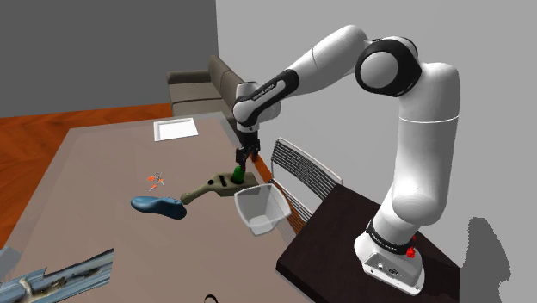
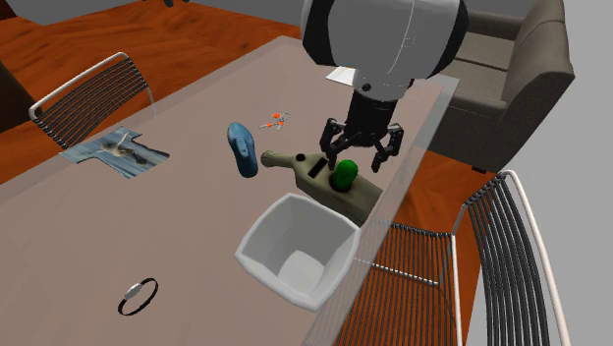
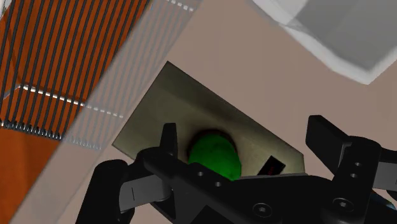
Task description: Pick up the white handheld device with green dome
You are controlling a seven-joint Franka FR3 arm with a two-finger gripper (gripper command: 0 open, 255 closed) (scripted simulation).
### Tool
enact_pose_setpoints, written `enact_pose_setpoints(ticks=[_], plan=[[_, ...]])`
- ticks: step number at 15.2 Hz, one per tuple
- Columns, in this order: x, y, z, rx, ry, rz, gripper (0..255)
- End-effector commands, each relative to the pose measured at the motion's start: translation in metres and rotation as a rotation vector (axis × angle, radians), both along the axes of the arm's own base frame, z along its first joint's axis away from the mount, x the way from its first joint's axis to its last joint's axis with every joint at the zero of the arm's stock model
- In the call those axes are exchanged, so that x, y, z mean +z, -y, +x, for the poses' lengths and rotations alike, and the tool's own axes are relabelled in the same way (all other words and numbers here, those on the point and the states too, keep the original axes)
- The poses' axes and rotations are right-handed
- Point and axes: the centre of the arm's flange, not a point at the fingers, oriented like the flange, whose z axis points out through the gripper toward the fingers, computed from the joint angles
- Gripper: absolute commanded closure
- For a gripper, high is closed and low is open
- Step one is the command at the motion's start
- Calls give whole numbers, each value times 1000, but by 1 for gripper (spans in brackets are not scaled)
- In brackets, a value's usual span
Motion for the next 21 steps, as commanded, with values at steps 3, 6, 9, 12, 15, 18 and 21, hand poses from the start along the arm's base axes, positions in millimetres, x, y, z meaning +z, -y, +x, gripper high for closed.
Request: enact_pose_setpoints(ticks=[3,6,9,12,15,18,21], plan=[[-26,-2,36,3,8,7,0],[-42,-2,36,3,8,7,0],[-58,-2,36,3,8,7,0],[-66,-2,36,3,8,7,0],[-66,-2,36,3,8,7,255],[-67,-2,35,3,8,7,255],[-67,-1,35,3,8,7,255]])
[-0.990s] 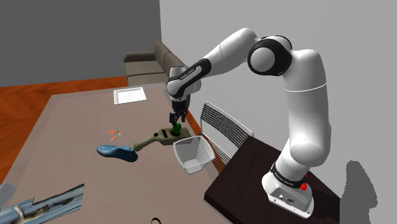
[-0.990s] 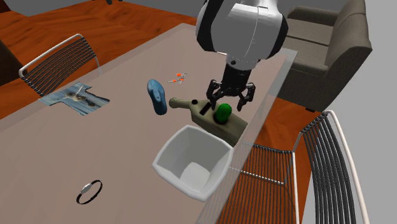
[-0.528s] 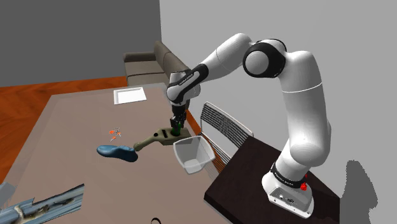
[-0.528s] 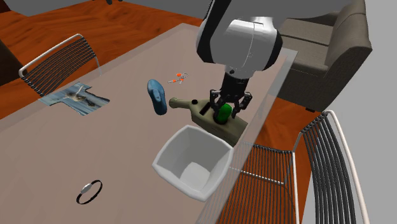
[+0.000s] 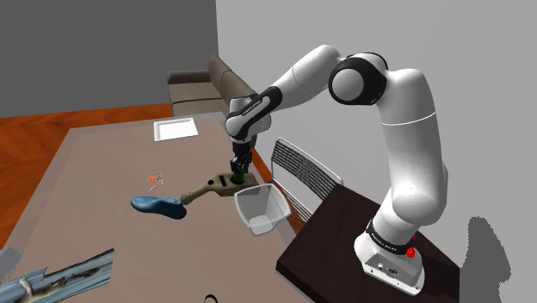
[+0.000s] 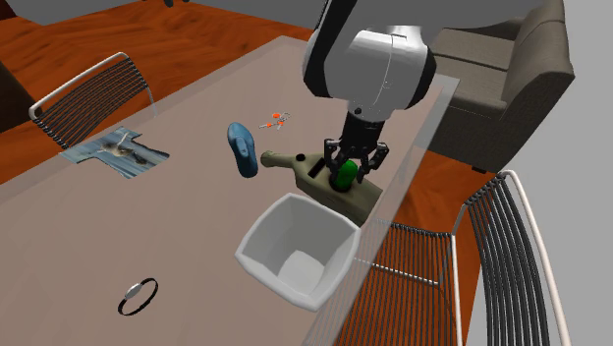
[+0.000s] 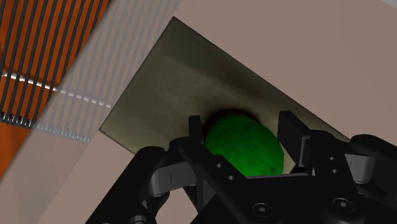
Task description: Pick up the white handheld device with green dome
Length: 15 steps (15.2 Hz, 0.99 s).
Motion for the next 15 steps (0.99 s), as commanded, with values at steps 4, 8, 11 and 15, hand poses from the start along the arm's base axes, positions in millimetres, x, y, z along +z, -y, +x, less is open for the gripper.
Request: enact_pose_setpoints(ticks=[4,8,11,15], plan=[[15,0,0,-1,-1,-1,255],[36,0,0,-1,-1,-1,255],[52,0,0,-1,-1,-1,255],[73,0,0,-1,-1,-1,255]])
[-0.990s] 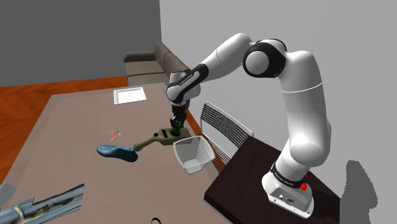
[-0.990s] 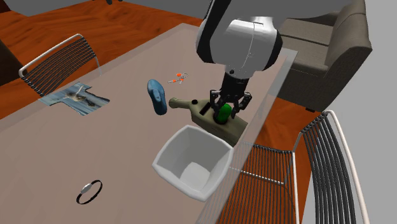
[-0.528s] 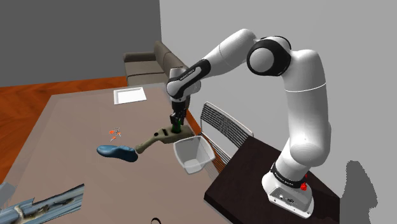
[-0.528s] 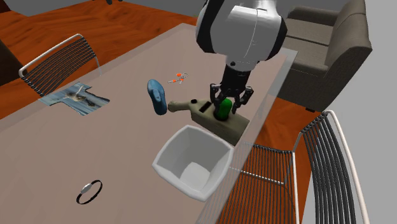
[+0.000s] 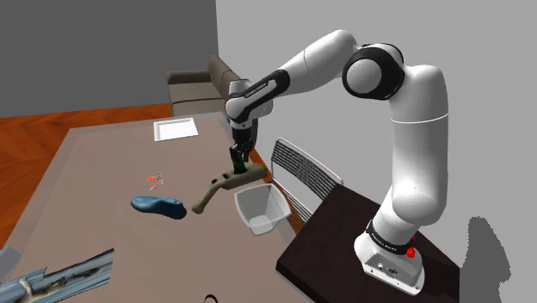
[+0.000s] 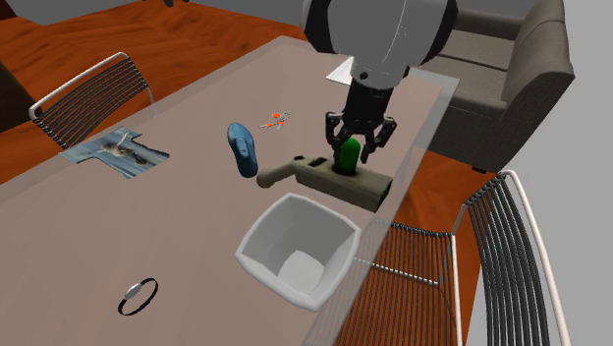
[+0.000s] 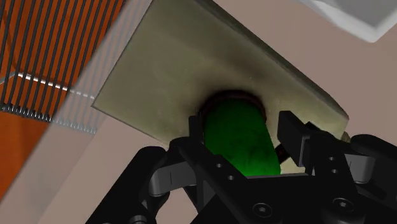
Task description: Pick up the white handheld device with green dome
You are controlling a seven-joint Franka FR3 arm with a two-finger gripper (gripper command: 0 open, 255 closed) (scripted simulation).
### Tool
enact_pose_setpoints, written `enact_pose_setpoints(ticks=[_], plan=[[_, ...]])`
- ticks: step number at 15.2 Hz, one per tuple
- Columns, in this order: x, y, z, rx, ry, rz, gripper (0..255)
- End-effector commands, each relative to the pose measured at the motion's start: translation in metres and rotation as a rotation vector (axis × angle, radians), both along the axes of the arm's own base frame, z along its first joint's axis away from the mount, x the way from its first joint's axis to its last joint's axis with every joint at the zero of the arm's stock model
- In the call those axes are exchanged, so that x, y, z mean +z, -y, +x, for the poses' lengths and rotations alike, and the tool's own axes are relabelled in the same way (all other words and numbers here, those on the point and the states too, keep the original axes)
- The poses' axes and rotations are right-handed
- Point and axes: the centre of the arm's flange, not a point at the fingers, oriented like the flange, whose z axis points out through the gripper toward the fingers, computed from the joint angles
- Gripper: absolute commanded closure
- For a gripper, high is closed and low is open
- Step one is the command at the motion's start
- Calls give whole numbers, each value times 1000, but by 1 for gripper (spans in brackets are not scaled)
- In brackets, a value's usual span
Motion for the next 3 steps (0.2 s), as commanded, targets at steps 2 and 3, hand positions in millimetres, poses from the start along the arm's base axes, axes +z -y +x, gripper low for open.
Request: enact_pose_setpoints(ticks=[2,3], plan=[[12,0,0,0,1,0,255],[12,0,0,0,1,0,255]])
